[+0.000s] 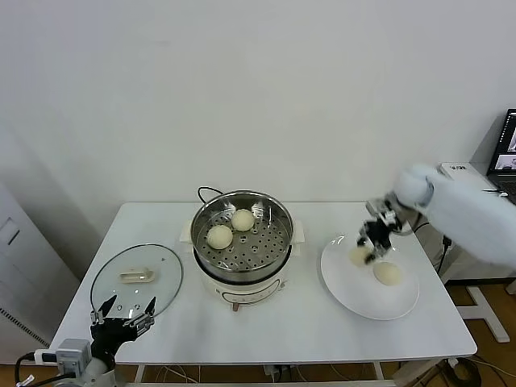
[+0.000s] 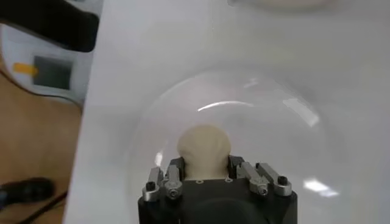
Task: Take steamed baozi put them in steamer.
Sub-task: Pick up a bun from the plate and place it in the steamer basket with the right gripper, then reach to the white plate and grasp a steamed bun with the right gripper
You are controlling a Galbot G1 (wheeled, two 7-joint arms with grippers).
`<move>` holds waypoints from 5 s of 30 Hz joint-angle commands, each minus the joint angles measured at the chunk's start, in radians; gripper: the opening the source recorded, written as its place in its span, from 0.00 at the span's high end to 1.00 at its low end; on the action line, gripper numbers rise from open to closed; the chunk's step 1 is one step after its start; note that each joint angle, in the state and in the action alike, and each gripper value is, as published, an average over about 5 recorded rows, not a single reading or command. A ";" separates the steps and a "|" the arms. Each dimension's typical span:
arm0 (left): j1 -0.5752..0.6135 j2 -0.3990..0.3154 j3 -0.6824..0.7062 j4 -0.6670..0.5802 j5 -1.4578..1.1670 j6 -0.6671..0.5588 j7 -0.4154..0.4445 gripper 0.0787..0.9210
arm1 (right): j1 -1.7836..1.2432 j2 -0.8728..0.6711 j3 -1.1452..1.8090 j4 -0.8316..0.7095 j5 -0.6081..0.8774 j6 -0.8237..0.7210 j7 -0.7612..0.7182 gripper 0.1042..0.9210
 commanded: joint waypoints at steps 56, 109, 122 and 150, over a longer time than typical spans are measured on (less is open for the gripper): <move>0.000 -0.003 -0.007 0.000 -0.002 -0.015 0.001 0.12 | -0.062 0.511 0.009 0.110 -0.372 0.803 0.000 0.52; -0.007 0.002 -0.017 0.000 -0.013 -0.007 0.001 0.12 | -0.055 -0.058 0.092 -0.271 -0.111 0.211 -0.084 0.12; -0.008 0.000 -0.015 0.000 -0.012 -0.007 0.001 0.12 | -0.236 -0.132 0.173 -0.236 -0.172 0.219 -0.007 0.12; -0.010 -0.002 -0.009 0.000 -0.007 -0.006 0.001 0.12 | -0.440 0.020 0.426 -0.385 -0.396 0.286 0.116 0.13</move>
